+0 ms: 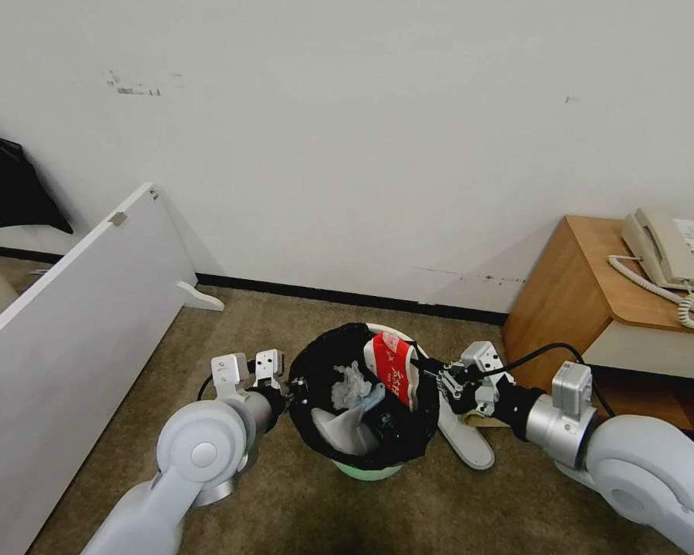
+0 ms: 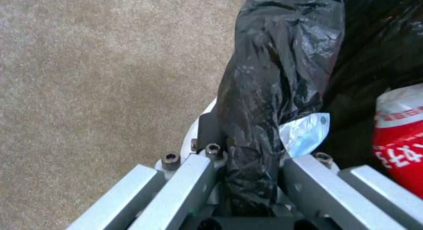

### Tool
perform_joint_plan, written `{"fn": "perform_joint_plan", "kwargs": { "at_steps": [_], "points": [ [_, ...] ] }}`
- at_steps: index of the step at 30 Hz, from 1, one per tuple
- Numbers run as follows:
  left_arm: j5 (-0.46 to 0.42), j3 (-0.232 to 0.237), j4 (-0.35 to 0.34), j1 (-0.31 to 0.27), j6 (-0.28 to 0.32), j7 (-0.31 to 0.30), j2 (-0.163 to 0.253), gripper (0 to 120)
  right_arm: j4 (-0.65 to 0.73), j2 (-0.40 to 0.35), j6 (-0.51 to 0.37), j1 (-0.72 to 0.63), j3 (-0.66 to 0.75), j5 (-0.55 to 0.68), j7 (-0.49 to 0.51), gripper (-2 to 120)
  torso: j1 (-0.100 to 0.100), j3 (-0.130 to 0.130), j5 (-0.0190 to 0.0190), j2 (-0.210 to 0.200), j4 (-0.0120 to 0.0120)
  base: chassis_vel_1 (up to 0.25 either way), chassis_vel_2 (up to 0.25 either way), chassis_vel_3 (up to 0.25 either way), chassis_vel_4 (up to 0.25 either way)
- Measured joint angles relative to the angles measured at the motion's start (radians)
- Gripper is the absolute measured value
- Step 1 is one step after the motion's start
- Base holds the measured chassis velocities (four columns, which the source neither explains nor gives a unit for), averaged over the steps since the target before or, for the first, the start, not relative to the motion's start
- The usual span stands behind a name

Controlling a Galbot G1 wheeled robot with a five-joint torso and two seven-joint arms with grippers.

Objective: Pick up the trash bin, then pick up the garbage from the floor and place it into the trash bin.

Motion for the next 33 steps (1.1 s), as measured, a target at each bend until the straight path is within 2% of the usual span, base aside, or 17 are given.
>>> {"fn": "perform_joint_plan", "kwargs": {
  "at_steps": [12, 15, 18, 19, 20, 22, 26, 27, 28, 29, 30, 31, 33],
  "points": [
    [-0.015, -0.001, -0.019, 0.01, 0.0, -0.001, 0.003, 2, -0.048, 0.035, 0.009, 0.012, -0.036, -0.063, -0.004, 0, 0.0, 0.0, 0.0, 0.0, 0.0, 0.0, 0.0, 0.0, 0.0],
    [-0.015, 0.003, -0.023, 0.014, 0.0, 0.001, -0.001, 2, -0.054, 0.039, 0.009, 0.013, -0.04, -0.073, 0.005, 10, 0.0, 0.0, -0.0001, 0.0, 0.0, 0.0, 0.0, 0.0, 0.0],
    [-0.015, 0.004, -0.024, 0.014, 0.0, 0.002, -0.001, 2, -0.057, 0.042, 0.008, 0.013, -0.041, -0.074, 0.007, 16, 0.0, 0.0, 0.0, 0.0, -0.0001, 0.0, 0.0, 0.0, 0.0],
    [-0.015, 0.005, -0.025, 0.014, 0.0, 0.001, -0.001, 2, -0.058, 0.044, 0.008, 0.013, -0.042, -0.076, 0.009, 22, 0.0, 0.0, 0.0, 0.0, 0.0, 0.0, 0.0, 0.0, 0.0],
    [-0.015, 0.005, -0.025, 0.014, 0.0, 0.001, -0.001, 2, -0.058, 0.044, 0.008, 0.013, -0.042, -0.076, 0.009, 22, 0.0, 0.0, 0.0, 0.0, 0.0, 0.0, 0.0, 0.0, 0.0],
    [-0.015, 0.005, -0.027, 0.015, 0.0, 0.002, 0.0, 2, -0.059, 0.048, 0.008, 0.013, -0.046, -0.078, 0.012, 36, 0.0, 0.0, -0.0001, 0.0, 0.0, 0.0, 0.0, 0.0, 0.0],
    [-0.015, 0.005, -0.028, 0.016, 0.0, 0.002, 0.0, 2, -0.06, 0.049, 0.008, 0.013, -0.047, -0.08, 0.012, 40, 0.0, 0.0, -0.0001, 0.0, 0.0, 0.0, 0.0, 0.0, 0.0],
    [-0.015, 0.005, -0.028, 0.016, 0.0, 0.002, 0.001, 2, -0.061, 0.05, 0.008, 0.013, -0.047, -0.08, 0.012, 45, 0.0, 0.0, -0.0001, 0.0, 0.0, 0.0, 0.0, 0.0, 0.0],
    [-0.015, 0.006, -0.029, 0.017, 0.0, 0.002, 0.001, 2, -0.062, 0.052, 0.008, 0.013, -0.048, -0.083, 0.012, 57, 0.0, 0.0, 0.0, 0.0, 0.0, 0.0, 0.0, 0.0, 0.0],
    [-0.015, 0.006, -0.029, 0.017, 0.0, 0.002, 0.001, 2, -0.062, 0.052, 0.008, 0.013, -0.048, -0.083, 0.012, 57, 0.0, 0.0, 0.0, 0.0, 0.0, 0.0, 0.0, 0.0, 0.0],
    [-0.015, 0.006, -0.03, 0.019, 0.0, 0.002, 0.001, 2, -0.063, 0.053, 0.008, 0.013, -0.048, -0.085, 0.012, 65, 0.0, 0.0, 0.0, 0.0, 0.0, 0.0, 0.0, 0.0, 0.0],
    [-0.015, 0.006, -0.03, 0.019, 0.0, 0.002, 0.001, 2, -0.063, 0.053, 0.008, 0.013, -0.048, -0.085, 0.012, 65, 0.0, 0.0, 0.0, 0.0, 0.0, 0.0, 0.0, 0.0, 0.0],
    [-0.015, 0.007, -0.031, 0.019, 0.0, 0.003, 0.001, 2, -0.063, 0.053, 0.007, 0.012, -0.048, -0.087, 0.013, 75, 0.0, 0.0, -0.0001, 0.0, 0.0, 0.0, 0.0, 0.0, 0.0]
  ]
}}
